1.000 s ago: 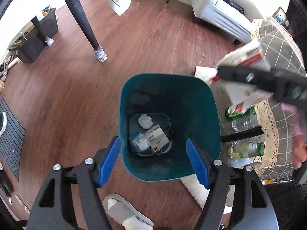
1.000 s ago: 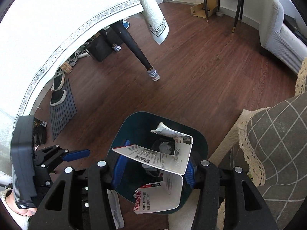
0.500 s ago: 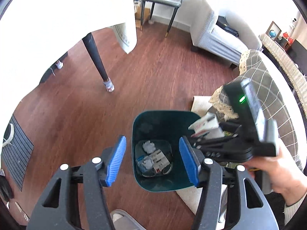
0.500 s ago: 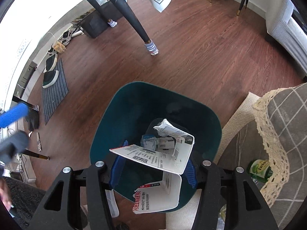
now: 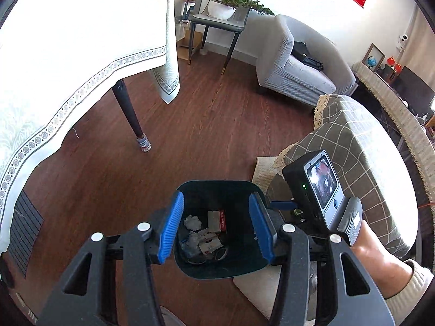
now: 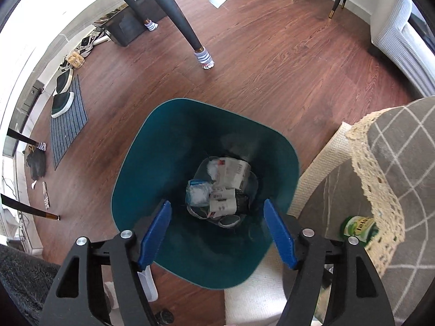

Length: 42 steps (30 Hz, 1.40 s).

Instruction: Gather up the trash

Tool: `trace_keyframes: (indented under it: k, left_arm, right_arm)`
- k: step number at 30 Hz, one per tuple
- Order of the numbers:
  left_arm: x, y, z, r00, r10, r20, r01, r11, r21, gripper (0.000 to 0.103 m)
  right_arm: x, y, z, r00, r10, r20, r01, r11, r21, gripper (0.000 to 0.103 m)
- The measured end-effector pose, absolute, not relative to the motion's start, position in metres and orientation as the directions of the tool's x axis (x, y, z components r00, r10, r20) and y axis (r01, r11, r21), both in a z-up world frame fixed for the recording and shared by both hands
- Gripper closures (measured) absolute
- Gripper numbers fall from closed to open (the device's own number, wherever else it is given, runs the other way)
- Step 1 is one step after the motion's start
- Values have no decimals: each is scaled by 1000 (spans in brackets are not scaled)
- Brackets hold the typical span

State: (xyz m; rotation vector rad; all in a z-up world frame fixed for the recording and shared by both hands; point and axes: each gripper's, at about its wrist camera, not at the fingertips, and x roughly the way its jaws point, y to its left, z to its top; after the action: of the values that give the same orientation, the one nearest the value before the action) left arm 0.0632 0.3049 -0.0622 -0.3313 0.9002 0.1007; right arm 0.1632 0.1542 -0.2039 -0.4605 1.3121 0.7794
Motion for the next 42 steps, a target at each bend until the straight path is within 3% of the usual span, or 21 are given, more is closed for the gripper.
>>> trace_keyframes:
  k: [4, 9, 18, 23, 25, 27, 36, 42]
  left_arm:
    - [57, 299, -41, 644, -36, -764, -221, 947, -231, 47]
    - [36, 292, -5, 694, 3, -720, -236, 946, -223, 30]
    - [-18, 259, 45, 762, 75, -643, -240, 955, -173, 11]
    - [-39, 235, 66, 805, 109, -584, -232, 963, -140, 9]
    - [-44, 226, 70, 820, 117, -561, -230, 964, -135, 7]
    - [-46, 218, 70, 826, 130, -549, -229, 967, -116, 5]
    - [-45, 186, 32, 838, 150, -525, -199, 979, -38, 3]
    - [-35, 164, 9, 846, 147, -513, -175, 985, -5, 3]
  right_arm:
    - [152, 146, -178, 112, 286, -952, -748, 655, 109, 31]
    - [130, 124, -136, 192, 344, -919, -756, 649, 85, 31]
    - [95, 61, -52, 372, 459, -807, -722, 690, 60, 37]
    - [72, 4, -10, 525, 457, -718, -634, 772, 27, 37]
    - [65, -22, 1, 568, 450, -689, -596, 802, 32, 33]
    - [59, -47, 11, 615, 431, -660, -558, 829, 22, 21]
    - [38, -155, 22, 746, 288, -600, -392, 919, -46, 5]
    - [21, -199, 16, 798, 232, -556, -319, 945, -65, 3]
